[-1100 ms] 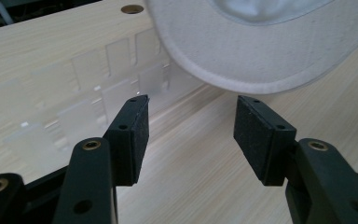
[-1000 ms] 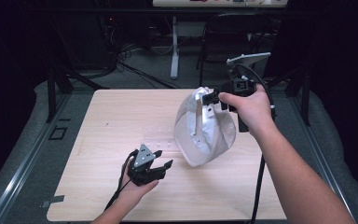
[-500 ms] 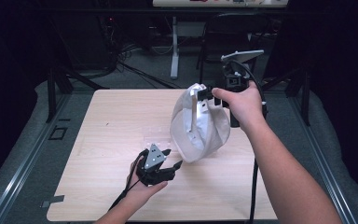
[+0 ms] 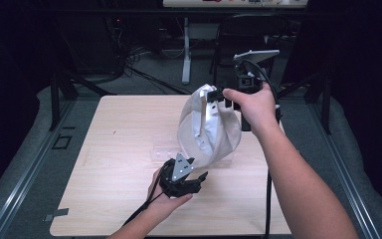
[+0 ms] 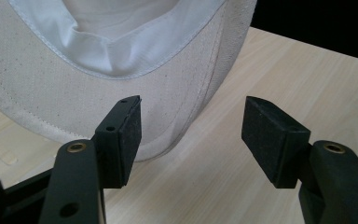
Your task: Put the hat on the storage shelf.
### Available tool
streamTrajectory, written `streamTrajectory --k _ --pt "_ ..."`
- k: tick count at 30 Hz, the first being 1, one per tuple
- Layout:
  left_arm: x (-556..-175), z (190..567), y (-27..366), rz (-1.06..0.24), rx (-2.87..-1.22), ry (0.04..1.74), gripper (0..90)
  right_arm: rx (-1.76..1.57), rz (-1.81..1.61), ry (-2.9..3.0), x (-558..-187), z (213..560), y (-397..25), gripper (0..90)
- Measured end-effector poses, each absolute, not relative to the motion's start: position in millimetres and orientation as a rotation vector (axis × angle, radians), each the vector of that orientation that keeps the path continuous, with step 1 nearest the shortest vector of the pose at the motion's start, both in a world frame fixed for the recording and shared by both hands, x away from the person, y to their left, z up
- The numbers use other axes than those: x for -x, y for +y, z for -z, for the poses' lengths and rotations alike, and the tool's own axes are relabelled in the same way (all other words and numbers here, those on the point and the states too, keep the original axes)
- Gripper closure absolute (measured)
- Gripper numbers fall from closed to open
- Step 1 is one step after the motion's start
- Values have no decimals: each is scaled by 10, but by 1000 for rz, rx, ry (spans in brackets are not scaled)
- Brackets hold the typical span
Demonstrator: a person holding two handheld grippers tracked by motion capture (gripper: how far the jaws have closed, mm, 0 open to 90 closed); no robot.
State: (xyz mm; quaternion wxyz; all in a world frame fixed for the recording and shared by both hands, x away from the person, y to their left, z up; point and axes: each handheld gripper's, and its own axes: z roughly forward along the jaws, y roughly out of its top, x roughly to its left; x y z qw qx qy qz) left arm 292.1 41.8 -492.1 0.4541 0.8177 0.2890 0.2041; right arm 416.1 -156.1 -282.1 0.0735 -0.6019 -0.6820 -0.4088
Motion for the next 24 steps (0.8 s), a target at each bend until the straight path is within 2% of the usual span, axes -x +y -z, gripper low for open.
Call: streamTrajectory --k 4,8,15,24 --pt "-2972 4923 329 -577 -2075 760 567 1814 1233 -2051 -4143 2777 -1561 818" --pt "-3011 4919 325 -637 -2108 753 682 1812 1235 -2062 -4125 2733 -1570 818" --pt "-3093 4896 409 -621 -2101 765 786 1813 1241 -2065 -4110 2703 -1558 817" --pt "-3194 4872 524 -535 -2079 760 832 1812 1238 -2089 -4109 2664 -1490 816"
